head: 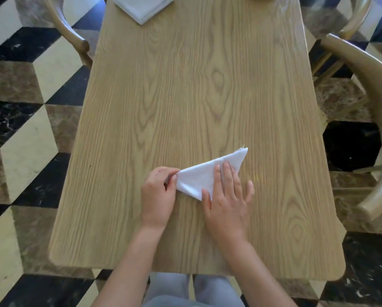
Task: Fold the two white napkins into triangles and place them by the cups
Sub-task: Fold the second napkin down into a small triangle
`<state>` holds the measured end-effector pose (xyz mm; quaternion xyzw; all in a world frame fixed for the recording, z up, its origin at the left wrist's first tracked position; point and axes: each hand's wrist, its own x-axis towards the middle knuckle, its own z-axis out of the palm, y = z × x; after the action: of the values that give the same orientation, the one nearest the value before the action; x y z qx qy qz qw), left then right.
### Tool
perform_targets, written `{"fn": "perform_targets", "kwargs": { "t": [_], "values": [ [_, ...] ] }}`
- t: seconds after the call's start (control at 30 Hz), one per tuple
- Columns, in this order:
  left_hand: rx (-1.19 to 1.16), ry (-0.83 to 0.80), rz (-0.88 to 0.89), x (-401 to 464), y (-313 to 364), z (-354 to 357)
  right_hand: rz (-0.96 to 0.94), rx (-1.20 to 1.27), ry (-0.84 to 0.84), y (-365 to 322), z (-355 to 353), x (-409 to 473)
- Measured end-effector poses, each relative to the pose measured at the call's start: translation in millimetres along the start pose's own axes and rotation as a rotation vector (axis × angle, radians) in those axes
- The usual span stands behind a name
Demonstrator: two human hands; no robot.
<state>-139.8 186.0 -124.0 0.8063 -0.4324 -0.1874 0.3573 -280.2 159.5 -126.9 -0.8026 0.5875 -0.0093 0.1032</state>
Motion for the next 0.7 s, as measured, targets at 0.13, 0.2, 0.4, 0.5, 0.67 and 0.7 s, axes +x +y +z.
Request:
{"fn": "perform_targets", "kwargs": {
  "t": [0.13, 0.2, 0.4, 0.5, 0.67, 0.7],
  "values": [
    [0.066, -0.017, 0.045, 25, 0, 2, -0.04, 0.021, 0.123, 3, -5, 9],
    [0.066, -0.026, 0.043, 29, 1, 5, -0.113, -0.019, 0.108, 7, -3, 16],
    [0.262, 0.029, 0.286, 0, 4, 16, -0.182, -0.009, 0.026, 15, 9, 20],
    [0.358, -0.185, 0.422, -27, 12, 34, -0.191, 0.02, 0.033, 13, 9, 21],
    [0.543, -0.298, 0.44, -20, 3, 35, -0.304, 0.026, -0.008, 36, 4, 32],
    [0.558, -0.309, 0.443, -18, 0, 34, -0.303, 0.024, -0.035, 42, 3, 35]
  ]
}}
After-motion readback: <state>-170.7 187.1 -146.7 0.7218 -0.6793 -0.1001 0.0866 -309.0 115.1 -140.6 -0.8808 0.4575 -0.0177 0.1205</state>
